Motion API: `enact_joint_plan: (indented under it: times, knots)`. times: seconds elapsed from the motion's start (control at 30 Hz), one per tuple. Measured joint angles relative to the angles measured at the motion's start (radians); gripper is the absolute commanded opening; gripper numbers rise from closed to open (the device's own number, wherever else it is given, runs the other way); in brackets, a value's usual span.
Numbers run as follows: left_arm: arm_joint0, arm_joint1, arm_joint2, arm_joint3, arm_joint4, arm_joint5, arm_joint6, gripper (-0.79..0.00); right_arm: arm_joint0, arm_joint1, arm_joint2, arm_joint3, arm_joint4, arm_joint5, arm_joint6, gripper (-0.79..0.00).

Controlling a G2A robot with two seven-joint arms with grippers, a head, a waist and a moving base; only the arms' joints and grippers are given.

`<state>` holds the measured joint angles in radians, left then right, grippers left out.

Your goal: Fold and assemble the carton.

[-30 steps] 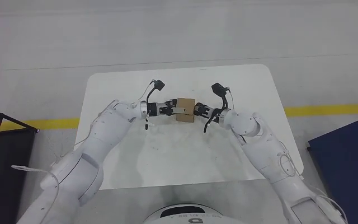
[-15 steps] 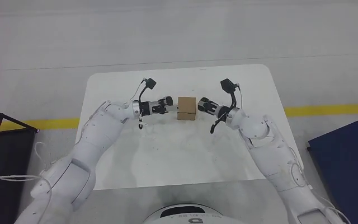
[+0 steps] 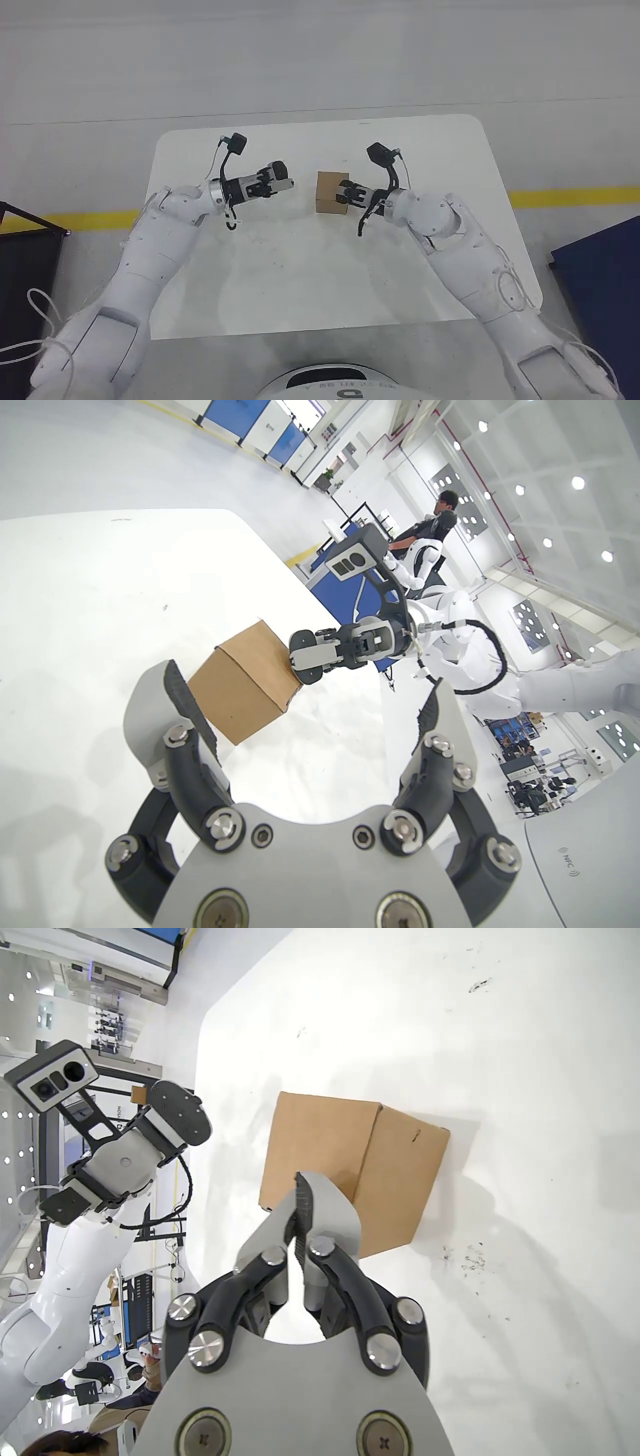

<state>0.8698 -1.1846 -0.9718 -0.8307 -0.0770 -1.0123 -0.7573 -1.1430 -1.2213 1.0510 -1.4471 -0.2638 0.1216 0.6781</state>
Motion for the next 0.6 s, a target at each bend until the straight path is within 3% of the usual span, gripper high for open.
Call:
enact_joint_plan:
  times: [0.3, 0.6]
  knots:
    - [-0.001, 0.000, 0.001, 0.001, 0.000, 0.000, 0.000, 0.000, -0.049, 0.012, 0.038, -0.118, -0.026, 0.011, -0.006, -0.785]
    - [-0.001, 0.000, 0.001, 0.001, 0.000, 0.000, 0.000, 0.000, 0.000, -0.001, -0.006, -0.033, -0.021, 0.012, -0.003, -0.785]
